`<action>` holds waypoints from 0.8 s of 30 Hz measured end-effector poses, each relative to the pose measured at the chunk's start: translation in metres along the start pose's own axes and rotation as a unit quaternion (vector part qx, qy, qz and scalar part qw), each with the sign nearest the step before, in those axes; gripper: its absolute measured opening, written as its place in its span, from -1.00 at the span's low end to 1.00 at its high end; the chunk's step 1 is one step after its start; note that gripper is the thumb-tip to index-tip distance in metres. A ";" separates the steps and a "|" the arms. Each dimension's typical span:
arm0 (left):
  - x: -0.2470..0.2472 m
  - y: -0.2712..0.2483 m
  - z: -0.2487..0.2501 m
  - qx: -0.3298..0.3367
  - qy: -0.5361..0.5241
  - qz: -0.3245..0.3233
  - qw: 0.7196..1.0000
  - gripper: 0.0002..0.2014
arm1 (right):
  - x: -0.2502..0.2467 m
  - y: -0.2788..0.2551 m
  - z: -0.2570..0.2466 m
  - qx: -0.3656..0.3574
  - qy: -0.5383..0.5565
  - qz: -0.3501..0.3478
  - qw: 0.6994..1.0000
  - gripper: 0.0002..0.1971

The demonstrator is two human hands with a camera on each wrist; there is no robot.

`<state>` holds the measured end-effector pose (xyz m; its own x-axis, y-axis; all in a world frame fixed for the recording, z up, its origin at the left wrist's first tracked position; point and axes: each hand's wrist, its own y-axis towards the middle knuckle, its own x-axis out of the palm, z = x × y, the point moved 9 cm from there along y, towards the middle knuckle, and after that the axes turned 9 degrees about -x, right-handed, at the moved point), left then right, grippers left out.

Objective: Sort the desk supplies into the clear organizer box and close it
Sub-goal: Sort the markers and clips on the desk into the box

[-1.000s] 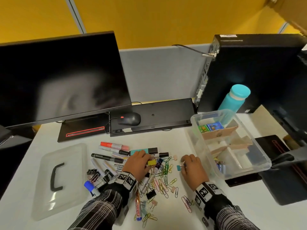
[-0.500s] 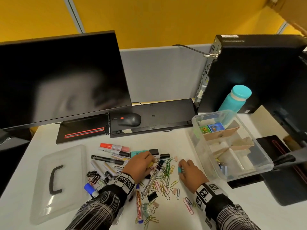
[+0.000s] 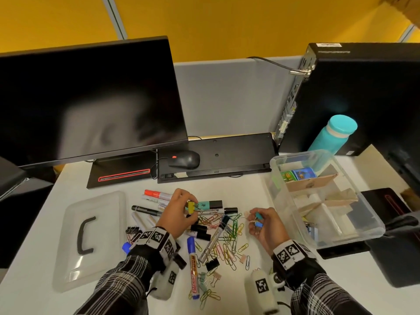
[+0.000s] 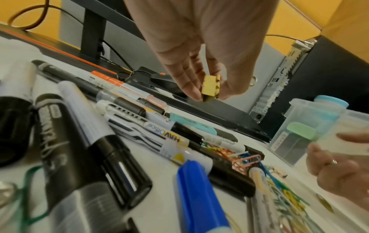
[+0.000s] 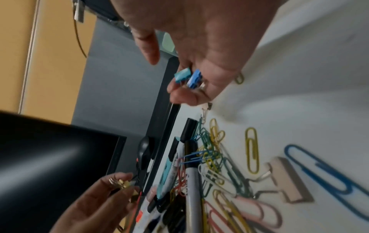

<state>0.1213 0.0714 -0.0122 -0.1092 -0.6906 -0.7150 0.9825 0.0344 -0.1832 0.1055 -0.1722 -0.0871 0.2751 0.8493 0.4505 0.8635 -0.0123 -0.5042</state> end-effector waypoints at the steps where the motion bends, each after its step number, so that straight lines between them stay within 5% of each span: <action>1: -0.002 0.000 -0.002 -0.003 -0.012 0.002 1.000 -0.79 | -0.004 0.005 -0.001 -0.010 -0.047 0.016 0.999 -0.78; 4: -0.006 -0.001 -0.014 -0.027 -0.050 0.006 0.998 -0.81 | -0.014 0.018 -0.012 -0.076 -0.254 0.036 0.963 -0.78; 10: -0.021 -0.007 -0.045 -0.076 -0.070 0.027 0.994 -0.84 | -0.006 0.022 -0.031 -0.201 -0.535 0.033 0.819 -0.69; 16: -0.031 -0.019 -0.078 -0.141 -0.069 0.061 0.986 -0.79 | 0.007 0.023 -0.009 -0.134 -0.678 -0.043 0.722 -0.68; 21: -0.041 -0.031 -0.093 -0.155 -0.049 0.067 0.984 -0.75 | 0.018 0.020 -0.005 -0.134 -0.729 -0.062 0.668 -0.83; 24: -0.048 -0.037 -0.094 -0.155 -0.053 0.077 0.983 -0.68 | 0.016 0.023 -0.009 -0.120 -0.723 -0.061 0.678 -0.76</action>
<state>0.0757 0.1717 -0.0345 0.0707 -0.7307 -0.6790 0.8907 0.3527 -0.2868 0.1335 -0.1633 -0.0847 -0.3558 0.4793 -0.8023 0.9344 0.1664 -0.3149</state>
